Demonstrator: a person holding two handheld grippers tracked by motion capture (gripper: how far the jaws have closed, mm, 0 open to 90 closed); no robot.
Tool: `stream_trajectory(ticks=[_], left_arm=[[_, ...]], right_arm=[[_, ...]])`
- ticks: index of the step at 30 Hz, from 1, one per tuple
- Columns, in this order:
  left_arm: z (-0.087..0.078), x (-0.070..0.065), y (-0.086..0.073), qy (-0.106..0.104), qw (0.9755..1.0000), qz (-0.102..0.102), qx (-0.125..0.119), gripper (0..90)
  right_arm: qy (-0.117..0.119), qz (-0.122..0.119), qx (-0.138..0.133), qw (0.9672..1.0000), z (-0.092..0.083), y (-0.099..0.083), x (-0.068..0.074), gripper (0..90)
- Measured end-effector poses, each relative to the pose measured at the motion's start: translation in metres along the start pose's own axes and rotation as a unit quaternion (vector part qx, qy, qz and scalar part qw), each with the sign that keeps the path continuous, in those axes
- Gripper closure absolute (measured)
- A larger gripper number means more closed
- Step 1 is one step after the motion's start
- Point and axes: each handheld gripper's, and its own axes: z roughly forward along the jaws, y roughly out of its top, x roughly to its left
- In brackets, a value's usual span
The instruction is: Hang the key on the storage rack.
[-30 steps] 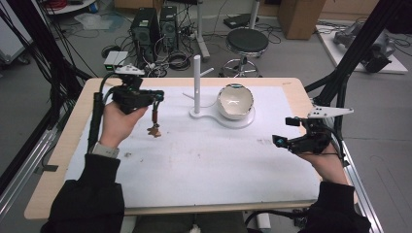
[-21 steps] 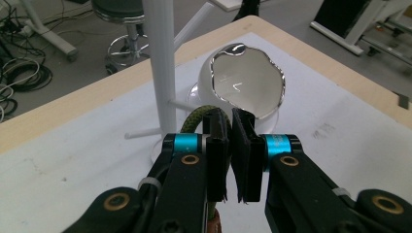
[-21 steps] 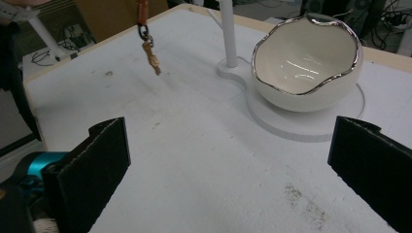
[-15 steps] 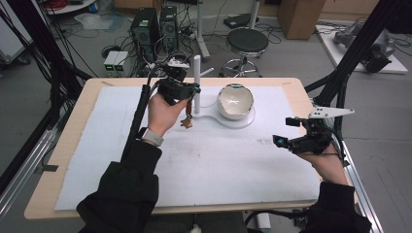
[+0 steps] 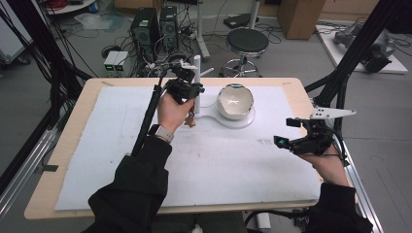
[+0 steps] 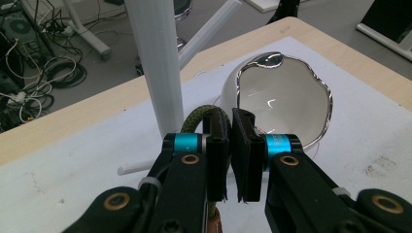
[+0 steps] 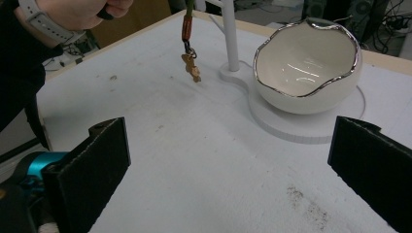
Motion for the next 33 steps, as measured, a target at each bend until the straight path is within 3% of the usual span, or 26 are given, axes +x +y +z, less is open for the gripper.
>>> stream_trajectory(ticks=[3,9,18,19,21,25,27,31,33], left_arm=[[-0.001,-0.003,-0.001,-0.004,0.9999,0.003,-0.012,84.3],[0.005,-0.003,-0.002,-0.001,1.0000,0.000,-0.001,84.2],[0.009,-0.002,-0.002,0.006,0.9999,0.002,-0.009,82.7],[0.008,-0.002,-0.002,0.010,0.9999,0.001,-0.013,77.6],[0.005,-0.001,-0.001,0.014,0.9997,0.001,-0.022,59.4],[-0.011,0.004,-0.002,-0.024,0.9983,0.010,-0.052,25.1],[-0.022,0.007,-0.005,-0.047,0.9956,0.019,-0.079,16.3],[-0.050,0.019,-0.014,-0.112,0.9894,0.017,-0.092,9.8],[-0.064,0.029,-0.021,-0.148,0.9846,0.009,-0.092,8.6]], right_arm=[[0.003,-0.003,-0.004,1.0000,0.001,0.001,0.001,1.0],[0.012,-0.014,-0.013,0.9998,0.000,0.004,0.005,1.0],[0.003,-0.010,-0.021,0.9997,-0.002,0.003,0.003,1.0],[0.003,-0.008,-0.021,0.9997,-0.002,0.003,0.003,1.0],[0.000,-0.007,-0.018,0.9998,-0.002,0.003,0.002,1.0],[0.002,-0.008,-0.013,0.9999,-0.001,0.003,0.003,1.0],[-0.001,-0.012,-0.015,0.9998,-0.002,0.003,0.002,1.0],[-0.010,-0.010,-0.024,0.9996,-0.007,0.003,0.000,1.0],[-0.014,-0.008,-0.027,0.9995,-0.009,0.004,0.001,1.0]])
